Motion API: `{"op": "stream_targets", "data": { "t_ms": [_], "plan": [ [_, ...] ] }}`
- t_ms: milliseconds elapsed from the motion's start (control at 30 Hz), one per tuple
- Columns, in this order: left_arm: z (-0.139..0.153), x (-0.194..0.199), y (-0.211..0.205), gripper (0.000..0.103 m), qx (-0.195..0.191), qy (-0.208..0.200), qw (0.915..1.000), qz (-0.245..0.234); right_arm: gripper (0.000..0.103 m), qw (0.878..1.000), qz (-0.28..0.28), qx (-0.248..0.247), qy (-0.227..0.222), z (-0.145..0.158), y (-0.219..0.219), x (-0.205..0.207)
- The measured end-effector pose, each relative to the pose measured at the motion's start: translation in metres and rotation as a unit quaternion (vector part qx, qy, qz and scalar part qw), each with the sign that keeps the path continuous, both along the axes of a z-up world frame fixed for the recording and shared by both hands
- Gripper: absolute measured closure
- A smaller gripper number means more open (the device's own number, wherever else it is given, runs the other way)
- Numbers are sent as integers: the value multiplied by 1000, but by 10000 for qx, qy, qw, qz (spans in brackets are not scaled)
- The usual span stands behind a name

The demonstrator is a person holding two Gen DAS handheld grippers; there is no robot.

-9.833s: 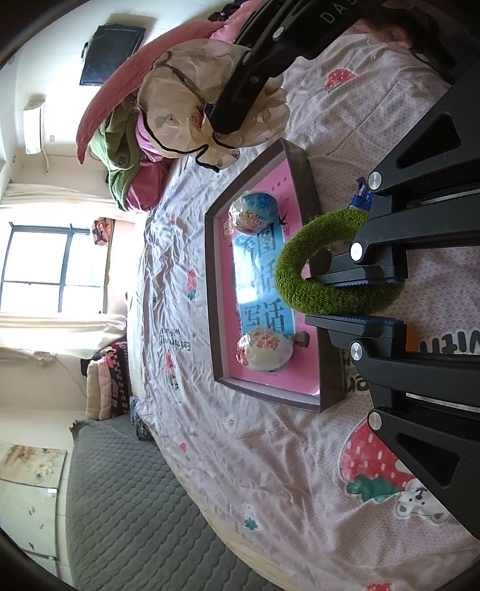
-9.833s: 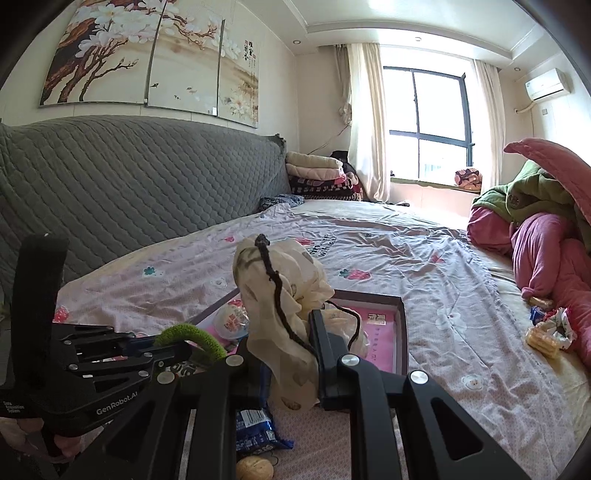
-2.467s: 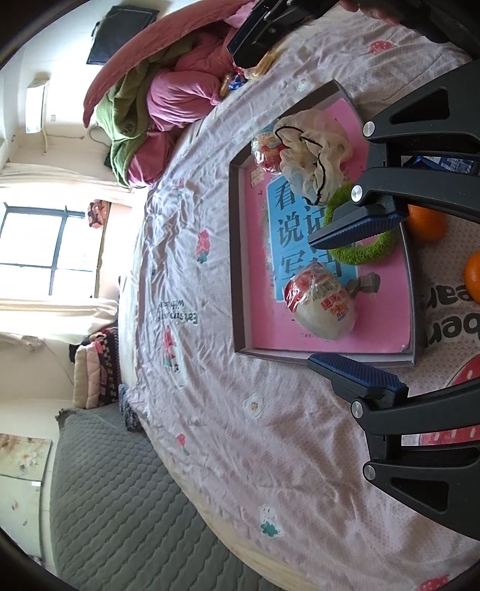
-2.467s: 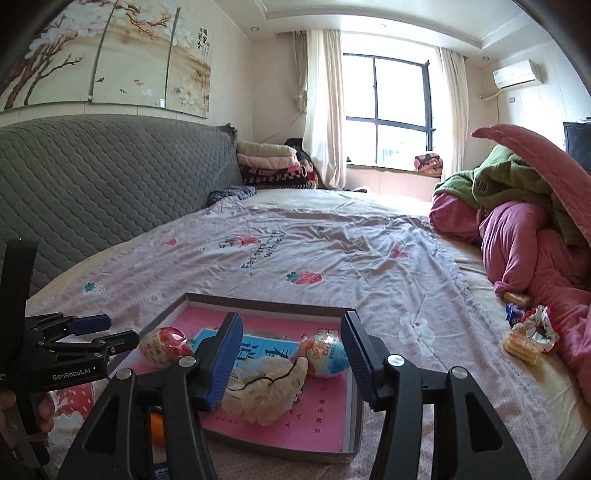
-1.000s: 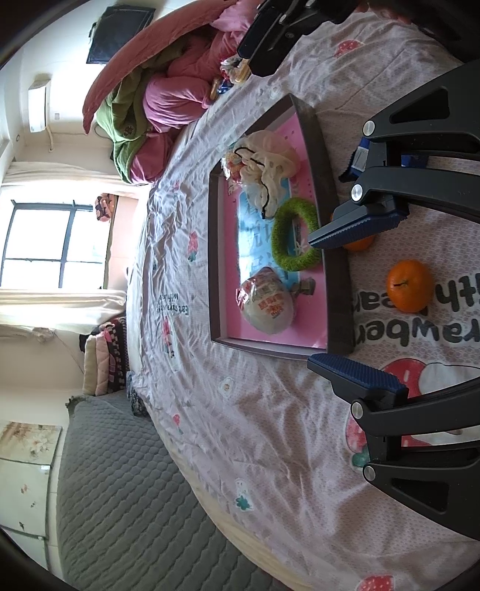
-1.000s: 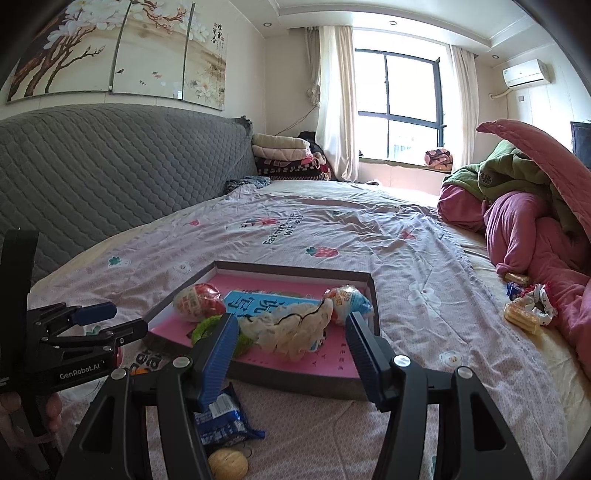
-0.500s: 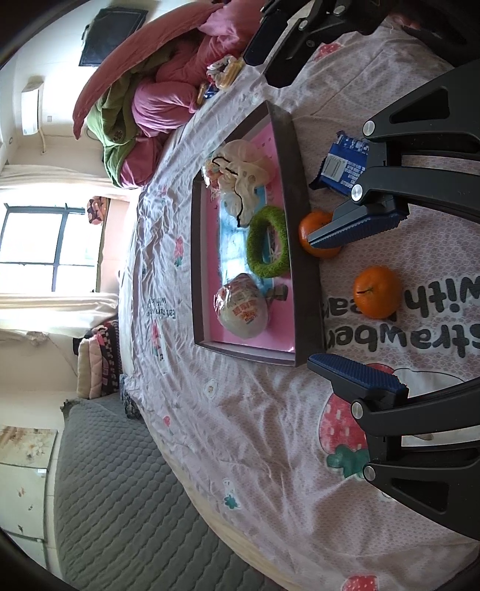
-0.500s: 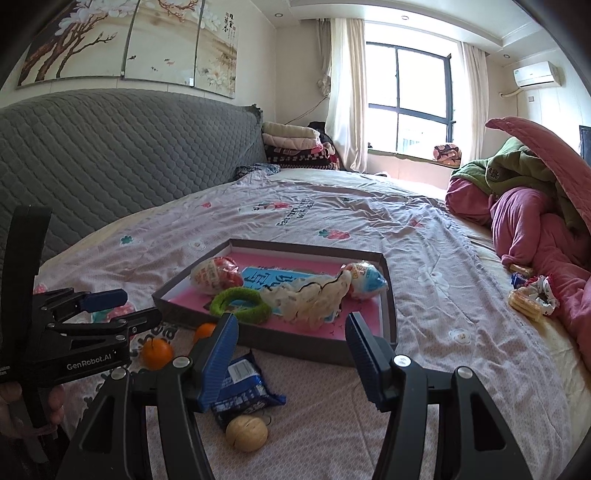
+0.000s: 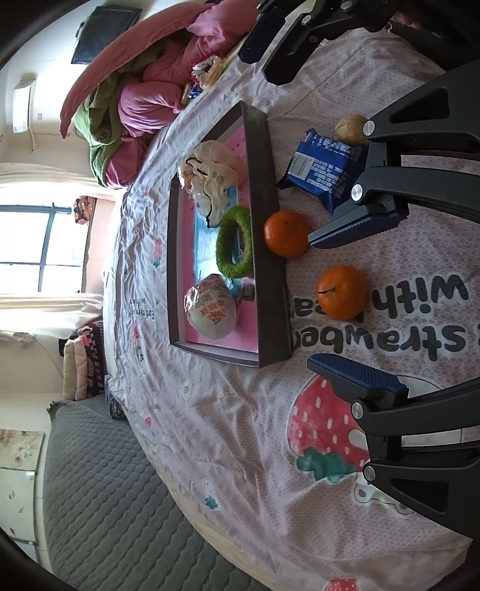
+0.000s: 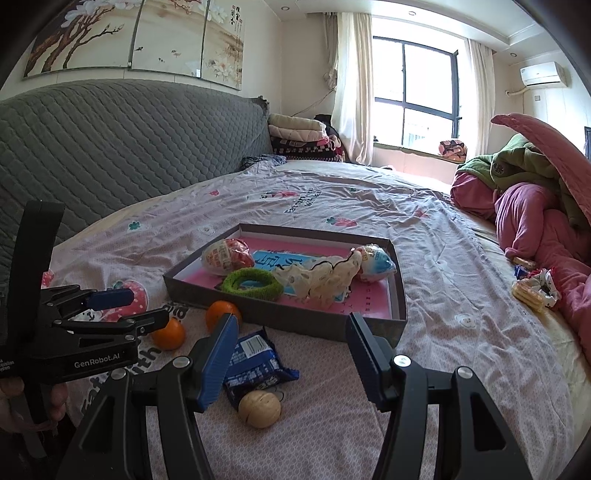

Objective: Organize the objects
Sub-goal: 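Move left gripper to the orange while right gripper moves to the tan ball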

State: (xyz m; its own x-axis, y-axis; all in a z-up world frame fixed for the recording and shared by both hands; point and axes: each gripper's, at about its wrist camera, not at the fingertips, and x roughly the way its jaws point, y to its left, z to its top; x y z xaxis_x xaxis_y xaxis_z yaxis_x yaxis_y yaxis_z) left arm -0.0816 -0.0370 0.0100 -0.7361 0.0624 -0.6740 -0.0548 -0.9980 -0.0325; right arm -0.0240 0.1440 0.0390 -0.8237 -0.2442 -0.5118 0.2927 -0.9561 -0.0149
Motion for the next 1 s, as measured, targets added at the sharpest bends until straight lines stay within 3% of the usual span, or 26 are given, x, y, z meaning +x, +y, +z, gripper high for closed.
{"op": "stream_targets", "data": {
  "t_ms": [1000],
  "plan": [
    [-21, 12, 5, 42, -64, -556, 9981, -261, 43, 9956, 170, 143, -912, -37, -7, 6]
  ]
}}
